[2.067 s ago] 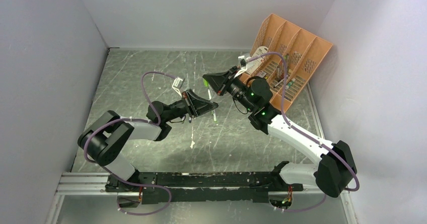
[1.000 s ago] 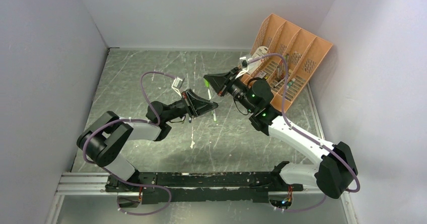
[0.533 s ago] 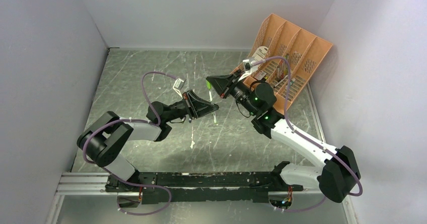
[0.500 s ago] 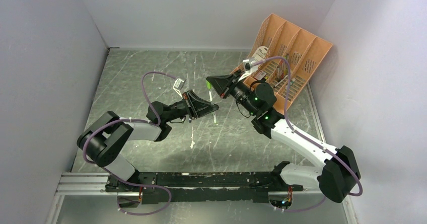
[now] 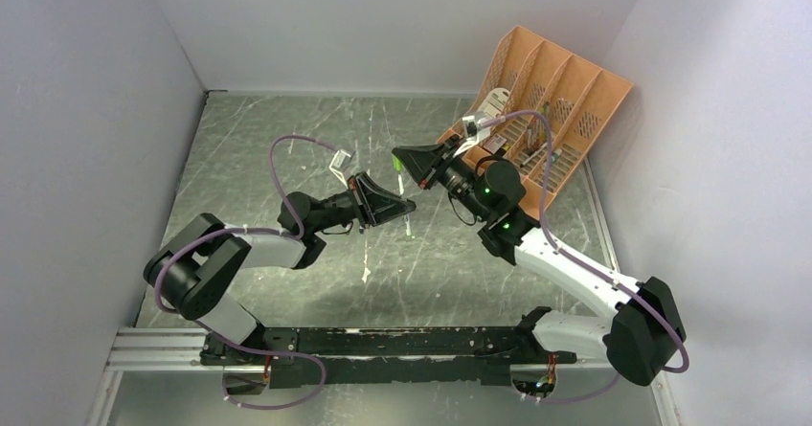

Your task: Insert the pens into the pen caps

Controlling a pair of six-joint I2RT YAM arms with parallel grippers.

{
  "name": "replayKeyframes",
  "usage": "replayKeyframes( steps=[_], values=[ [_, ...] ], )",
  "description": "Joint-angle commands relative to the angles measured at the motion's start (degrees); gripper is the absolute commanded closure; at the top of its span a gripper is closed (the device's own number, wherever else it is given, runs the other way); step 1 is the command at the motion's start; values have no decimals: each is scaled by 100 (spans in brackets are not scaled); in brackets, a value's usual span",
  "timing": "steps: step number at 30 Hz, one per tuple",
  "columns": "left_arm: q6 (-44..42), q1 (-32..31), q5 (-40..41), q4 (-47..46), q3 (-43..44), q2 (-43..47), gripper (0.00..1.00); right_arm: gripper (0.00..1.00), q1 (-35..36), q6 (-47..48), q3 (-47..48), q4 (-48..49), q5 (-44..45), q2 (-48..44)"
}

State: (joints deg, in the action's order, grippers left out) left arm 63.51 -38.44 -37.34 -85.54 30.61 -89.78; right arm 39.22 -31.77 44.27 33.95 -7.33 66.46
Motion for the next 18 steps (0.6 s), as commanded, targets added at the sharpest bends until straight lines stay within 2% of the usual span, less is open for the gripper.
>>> replayKeyframes(
  steps=[1,18],
  values=[
    [-114,153,143,-713,238,305,93,100,-11,66,-344,-579,-147,-60],
    [-175,272,38,-524,703,170,93,100,-2,-184,-705,-379,-237,-81]
  ],
)
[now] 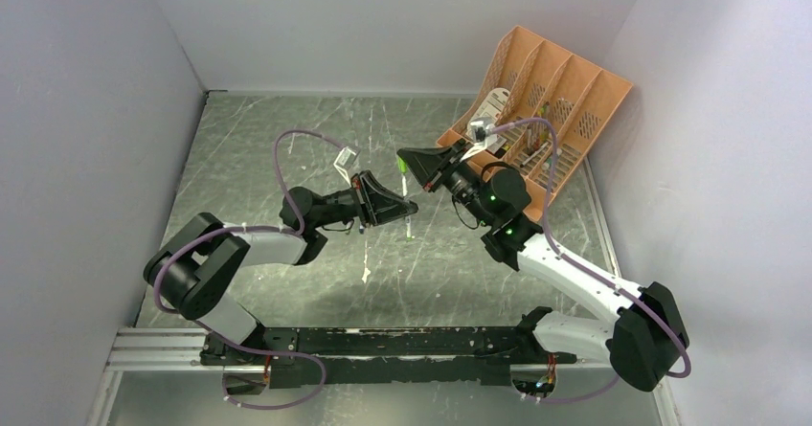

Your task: Insert the pens into the pen caps

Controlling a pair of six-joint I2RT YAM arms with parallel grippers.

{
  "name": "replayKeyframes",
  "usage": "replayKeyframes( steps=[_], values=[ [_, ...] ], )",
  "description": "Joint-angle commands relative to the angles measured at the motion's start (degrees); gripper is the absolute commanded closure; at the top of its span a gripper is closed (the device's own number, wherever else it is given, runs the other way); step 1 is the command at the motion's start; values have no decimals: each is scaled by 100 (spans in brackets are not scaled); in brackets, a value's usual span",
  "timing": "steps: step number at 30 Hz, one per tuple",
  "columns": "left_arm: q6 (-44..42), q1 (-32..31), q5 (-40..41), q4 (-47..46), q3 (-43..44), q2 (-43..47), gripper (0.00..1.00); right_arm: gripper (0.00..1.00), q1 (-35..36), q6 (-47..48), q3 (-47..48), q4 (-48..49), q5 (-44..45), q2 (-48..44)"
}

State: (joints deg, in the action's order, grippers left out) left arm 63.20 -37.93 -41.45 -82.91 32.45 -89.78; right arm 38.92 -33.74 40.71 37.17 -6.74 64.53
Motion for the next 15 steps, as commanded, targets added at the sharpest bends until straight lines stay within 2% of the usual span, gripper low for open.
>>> replayKeyframes(
  steps=[1,15],
  values=[
    [-115,248,443,-813,537,147,93,100,33,4,-360,-680,-292,108],
    [461,515,358,-1514,537,-293,93,100,185,97,-441,-722,-91,63]
  ],
)
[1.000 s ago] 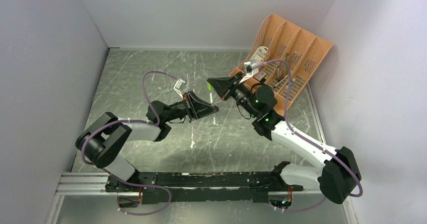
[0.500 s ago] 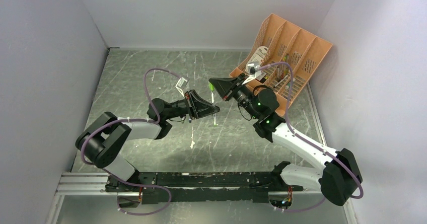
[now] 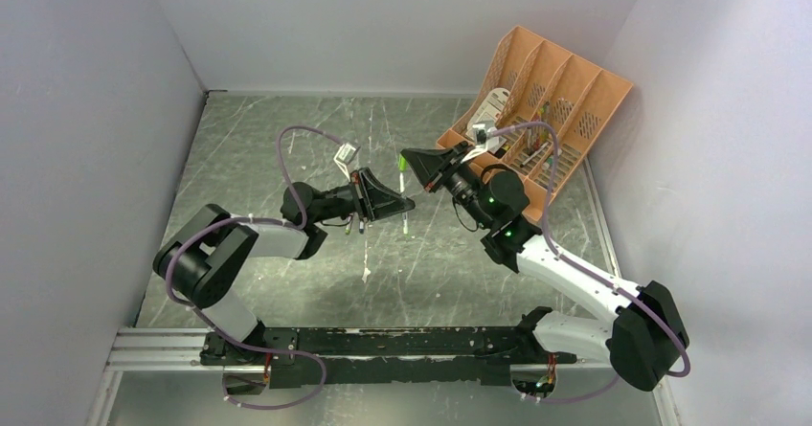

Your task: Insert the pens into the pen caps

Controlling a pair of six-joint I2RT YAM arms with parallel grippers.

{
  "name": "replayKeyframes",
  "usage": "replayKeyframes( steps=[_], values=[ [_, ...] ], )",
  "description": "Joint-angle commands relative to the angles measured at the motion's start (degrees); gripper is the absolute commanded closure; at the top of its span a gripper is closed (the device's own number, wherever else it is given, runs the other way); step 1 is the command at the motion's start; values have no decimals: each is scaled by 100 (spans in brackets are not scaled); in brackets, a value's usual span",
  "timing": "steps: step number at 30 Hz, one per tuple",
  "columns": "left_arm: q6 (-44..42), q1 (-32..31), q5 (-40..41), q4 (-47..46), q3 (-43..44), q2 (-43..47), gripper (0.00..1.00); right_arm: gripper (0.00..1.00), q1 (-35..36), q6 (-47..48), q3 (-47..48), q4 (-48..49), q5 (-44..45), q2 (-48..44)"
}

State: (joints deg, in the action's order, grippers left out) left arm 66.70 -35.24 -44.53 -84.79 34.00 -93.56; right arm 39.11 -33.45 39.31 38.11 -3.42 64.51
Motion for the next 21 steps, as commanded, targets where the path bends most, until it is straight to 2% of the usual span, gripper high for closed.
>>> replayKeyframes(
  steps=[1,7,17,21],
  values=[
    [95,246,665,-1305,369,98,93,100,163,48,-296,-801,-419,65],
    [68,212,514,-1235,162,168,93,100,12,-42,95,-881,-435,207],
    [-112,7,182,-1137,-457,236,93,100,-560,-417,1083,-877,-626,940],
    [-44,9,-120,-1826,-904,136,93,100,-783,-406,1210,-1027,-628,1090]
  ],
)
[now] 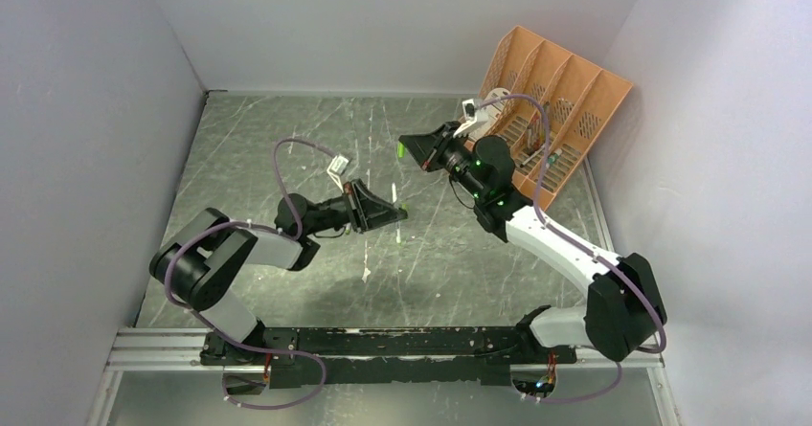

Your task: Insert the pens into the pen caps

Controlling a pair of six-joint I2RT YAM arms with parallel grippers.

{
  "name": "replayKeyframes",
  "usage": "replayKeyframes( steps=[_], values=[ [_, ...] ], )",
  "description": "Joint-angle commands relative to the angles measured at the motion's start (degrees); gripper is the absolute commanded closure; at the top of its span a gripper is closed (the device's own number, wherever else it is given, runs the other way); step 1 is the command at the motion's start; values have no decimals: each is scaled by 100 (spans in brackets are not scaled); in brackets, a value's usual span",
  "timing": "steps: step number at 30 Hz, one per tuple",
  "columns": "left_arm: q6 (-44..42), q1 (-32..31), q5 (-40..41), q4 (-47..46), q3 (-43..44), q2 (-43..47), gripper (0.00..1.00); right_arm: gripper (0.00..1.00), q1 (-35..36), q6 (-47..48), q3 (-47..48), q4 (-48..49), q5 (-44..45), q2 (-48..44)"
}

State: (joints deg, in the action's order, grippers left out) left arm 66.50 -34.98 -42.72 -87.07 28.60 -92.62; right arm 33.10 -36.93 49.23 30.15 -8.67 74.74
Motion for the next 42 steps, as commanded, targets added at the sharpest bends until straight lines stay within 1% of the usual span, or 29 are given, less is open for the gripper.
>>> replayKeyframes(
  steps=[1,5,9,12,13,15,18,21,24,26,27,28,30,33,36,39,40,42],
  values=[
    [-24,-16,-446,-1668,-422,50,93,100,-228,-7,201,-325,-103,113],
    [-303,-18,-726,-1640,-640,446,93,100,-287,465,137,-1235,97,357],
    [-550,124,-493,-1233,-660,806,93,100,-263,635,-529,-1702,100,465],
    [-819,396,-202,-675,-690,898,93,100,-186,777,-784,-2247,225,653],
    [-853,515,-168,-619,-694,879,93,100,-157,820,-830,-2462,290,701],
    [-712,724,-114,-817,-748,751,93,100,-85,898,-908,-2643,465,749],
    [-414,924,-171,-1363,-773,442,93,100,-38,990,-893,-2874,623,875],
    [-422,1060,-275,-1535,-806,206,93,100,0,1031,-693,-3196,788,1203],
    [-729,1116,-158,-1175,-947,287,93,81,61,1066,-618,-3281,897,1434],
    [-1059,1116,-73,-644,-964,480,93,67,73,1061,-597,-3250,934,1501],
    [-1242,1116,-24,-366,-968,607,93,63,74,1057,-577,-3255,984,1520],
    [-1442,1116,39,-72,-978,737,93,62,67,1040,-569,-3246,1033,1507],
    [-1775,1112,152,442,-958,999,93,61,81,1002,-600,-3217,1171,1395],
    [-2077,1108,274,927,-938,1291,93,63,88,917,-781,-3116,1431,1045],
    [-2146,1108,273,1062,-936,1394,93,63,82,835,-985,-3043,1463,732],
    [-2054,1108,252,885,-968,1303,93,63,119,803,-1052,-3196,1600,699],
    [-2013,1108,229,802,-974,1254,93,65,153,783,-1071,-3240,1672,690],
    [-1956,1108,212,676,-989,1170,93,84,219,730,-1147,-3242,1774,634]
  ],
)
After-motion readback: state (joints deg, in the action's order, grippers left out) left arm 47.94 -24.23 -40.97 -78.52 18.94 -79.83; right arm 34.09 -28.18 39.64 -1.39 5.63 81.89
